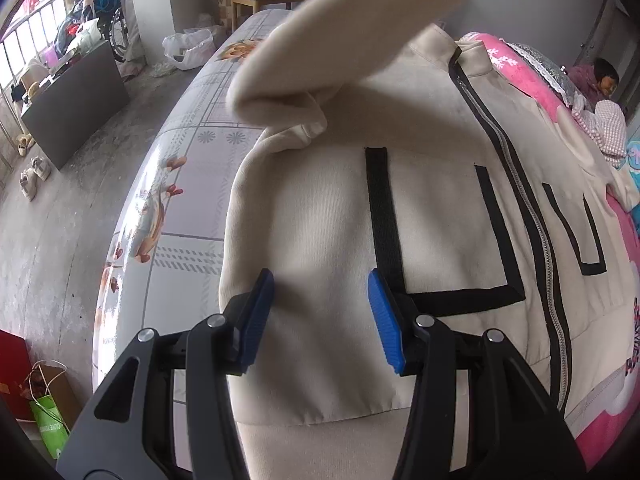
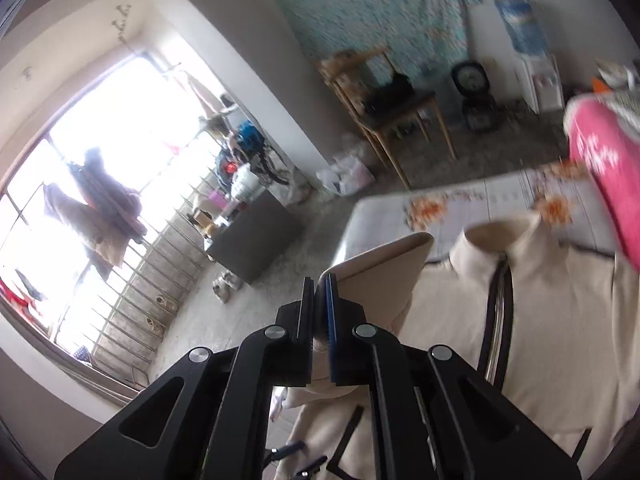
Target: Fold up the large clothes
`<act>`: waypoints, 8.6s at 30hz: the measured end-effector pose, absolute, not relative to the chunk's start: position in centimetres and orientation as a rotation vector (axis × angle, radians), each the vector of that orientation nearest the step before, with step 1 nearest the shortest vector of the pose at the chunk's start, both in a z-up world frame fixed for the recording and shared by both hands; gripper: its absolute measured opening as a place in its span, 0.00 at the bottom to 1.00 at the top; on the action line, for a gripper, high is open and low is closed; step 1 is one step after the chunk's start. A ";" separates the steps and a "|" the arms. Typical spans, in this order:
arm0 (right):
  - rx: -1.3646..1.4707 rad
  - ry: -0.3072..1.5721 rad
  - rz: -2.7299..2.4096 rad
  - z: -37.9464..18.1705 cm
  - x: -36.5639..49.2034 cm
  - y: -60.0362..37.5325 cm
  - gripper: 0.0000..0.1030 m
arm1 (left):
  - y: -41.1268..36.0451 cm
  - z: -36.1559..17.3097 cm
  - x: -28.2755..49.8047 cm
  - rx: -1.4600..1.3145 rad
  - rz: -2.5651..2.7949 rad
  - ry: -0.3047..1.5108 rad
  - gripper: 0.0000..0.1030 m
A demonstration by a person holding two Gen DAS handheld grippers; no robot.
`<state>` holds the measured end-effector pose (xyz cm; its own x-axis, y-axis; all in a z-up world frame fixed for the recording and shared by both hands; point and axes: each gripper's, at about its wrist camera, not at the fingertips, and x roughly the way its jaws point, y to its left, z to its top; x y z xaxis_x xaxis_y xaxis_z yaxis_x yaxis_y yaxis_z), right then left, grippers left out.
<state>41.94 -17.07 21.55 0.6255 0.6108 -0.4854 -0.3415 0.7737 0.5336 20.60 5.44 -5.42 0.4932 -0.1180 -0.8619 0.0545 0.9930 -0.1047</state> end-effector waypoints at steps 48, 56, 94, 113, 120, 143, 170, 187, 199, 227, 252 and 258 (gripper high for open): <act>0.441 1.291 0.283 -5.5 41.8 -29.6 0.47 | 8.4 -6.0 31.4 -0.011 0.160 0.931 0.37; 0.286 1.038 0.323 4.6 44.3 -25.0 0.05 | 8.9 -6.2 31.2 -0.075 0.151 0.906 0.37; 0.239 1.108 0.112 -3.6 41.6 -33.2 0.05 | 12.5 -8.0 47.6 -0.736 -0.190 1.086 0.28; 0.130 1.064 0.102 -4.0 43.1 -32.1 0.11 | 12.6 -5.3 47.0 -0.382 -0.117 0.991 0.22; 0.082 0.968 0.160 -0.2 41.1 -30.5 0.12 | 9.1 -1.9 40.6 -0.345 -0.448 0.955 0.22; 0.013 1.099 0.088 -4.4 43.7 -29.7 0.26 | 7.4 -6.0 38.4 -0.243 -0.330 0.999 0.21; 0.040 1.145 -0.002 -4.2 43.5 -29.9 0.15 | 4.1 -5.3 36.9 -0.066 -0.247 0.951 0.62; -0.040 1.043 -0.156 -2.6 41.8 -30.4 0.03 | 2.3 -4.8 36.6 -0.029 -0.276 0.947 0.61; -0.157 1.082 -0.225 -3.8 42.5 -29.8 0.03 | 2.3 -5.4 36.9 -0.004 -0.259 0.956 0.61; -0.104 1.129 0.095 -4.6 39.9 -24.1 0.68 | 0.8 -6.1 34.2 0.136 -0.260 0.978 0.65; -0.073 1.153 -0.024 -2.6 28.3 -24.3 0.92 | -6.6 -3.1 33.8 0.132 -0.214 1.008 0.77; -0.071 1.173 -0.022 -4.8 27.6 -24.1 0.94 | -7.1 -6.3 35.5 0.104 -0.163 1.068 0.80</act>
